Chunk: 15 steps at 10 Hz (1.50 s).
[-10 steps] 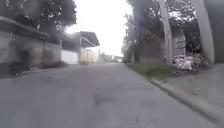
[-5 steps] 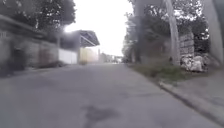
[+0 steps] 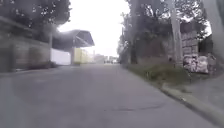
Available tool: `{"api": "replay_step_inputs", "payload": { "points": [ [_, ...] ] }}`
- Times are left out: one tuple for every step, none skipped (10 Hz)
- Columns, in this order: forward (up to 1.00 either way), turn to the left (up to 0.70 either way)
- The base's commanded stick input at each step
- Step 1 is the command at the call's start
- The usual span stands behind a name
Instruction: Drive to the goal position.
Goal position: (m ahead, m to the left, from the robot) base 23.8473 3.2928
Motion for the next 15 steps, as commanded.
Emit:
{"api": "replay_step_inputs", "payload": {
  "points": [
    [1.00,0.00],
    [1.00,0.00],
    [1.00,0.00],
    [1.00,0.00],
    [1.00,0.00],
    [1.00,-0.40],
    [1.00,-0.33],
    [1.00,-0.13],
    [1.00,-0.01],
    [1.00,0.00],
    [1.00,0.00],
    [1.00,0.00],
    [1.00,0.00],
    [1.00,0.00],
    [1.00,0.00]
  ]
}}
